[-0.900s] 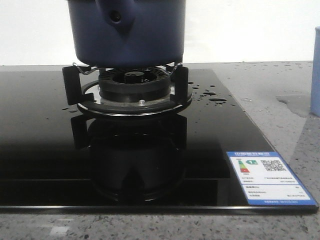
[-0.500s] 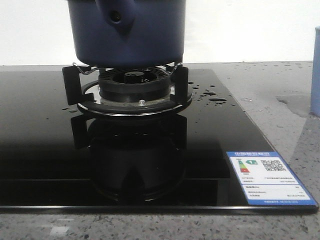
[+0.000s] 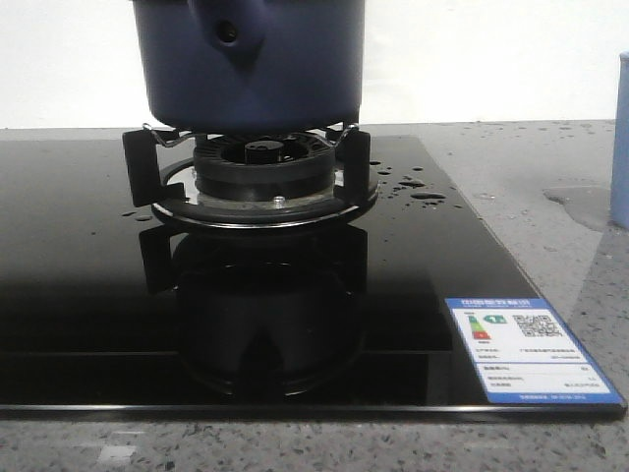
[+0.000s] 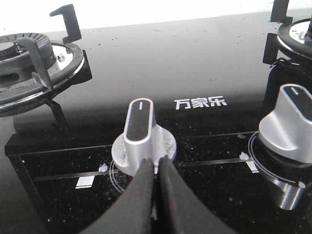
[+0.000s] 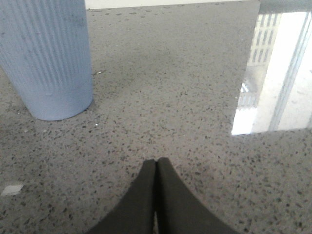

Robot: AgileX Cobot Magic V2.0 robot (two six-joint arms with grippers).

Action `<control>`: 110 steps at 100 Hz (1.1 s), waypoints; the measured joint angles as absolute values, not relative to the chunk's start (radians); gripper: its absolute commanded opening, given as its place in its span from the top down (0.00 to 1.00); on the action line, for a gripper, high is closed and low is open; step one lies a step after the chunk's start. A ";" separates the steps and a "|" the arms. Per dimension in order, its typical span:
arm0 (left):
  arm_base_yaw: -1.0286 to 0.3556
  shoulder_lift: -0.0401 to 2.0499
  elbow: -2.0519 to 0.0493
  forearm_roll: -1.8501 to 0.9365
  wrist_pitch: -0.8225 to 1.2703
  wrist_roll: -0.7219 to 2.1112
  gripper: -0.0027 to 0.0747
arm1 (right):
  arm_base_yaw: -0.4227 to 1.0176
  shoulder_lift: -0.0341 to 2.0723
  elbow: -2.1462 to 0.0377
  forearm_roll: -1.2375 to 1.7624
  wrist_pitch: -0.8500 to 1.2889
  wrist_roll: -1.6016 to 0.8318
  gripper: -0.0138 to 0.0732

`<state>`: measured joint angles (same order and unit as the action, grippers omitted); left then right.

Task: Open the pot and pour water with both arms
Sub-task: 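Move the left gripper up to the blue knob of the pot lid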

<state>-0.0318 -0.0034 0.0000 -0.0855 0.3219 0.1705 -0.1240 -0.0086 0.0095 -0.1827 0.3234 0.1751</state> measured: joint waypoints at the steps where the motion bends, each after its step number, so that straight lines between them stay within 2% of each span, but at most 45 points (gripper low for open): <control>1: -0.032 -0.003 0.000 -0.088 0.322 0.171 0.99 | -0.124 -0.009 0.010 -0.187 0.323 0.175 0.93; 10: -0.032 -0.003 0.000 -0.186 0.262 0.171 0.99 | -0.124 -0.009 0.010 -0.218 0.258 0.175 0.93; 37: -0.032 -0.003 0.000 -0.749 -0.043 0.169 0.99 | -0.124 -0.009 0.010 -0.224 -0.167 0.200 0.93; 51: -0.032 -0.003 0.000 -0.999 -0.109 0.167 0.99 | -0.124 -0.009 0.010 -0.077 -0.196 0.236 0.93; 64: -0.032 -0.003 0.000 -1.087 -0.106 0.167 0.99 | -0.124 -0.009 0.010 0.038 -0.186 0.247 0.93; 71: -0.032 -0.003 -0.002 -1.079 -0.065 0.167 0.99 | -0.124 -0.009 -0.001 0.073 -0.135 0.249 0.93; 88: -0.032 0.036 -0.096 -0.918 0.158 0.172 0.99 | -0.124 0.029 -0.170 0.108 0.194 0.251 0.93; 110: -0.032 0.284 -0.315 -0.847 0.435 0.324 0.99 | -0.124 0.224 -0.452 0.132 0.644 0.251 0.93</control>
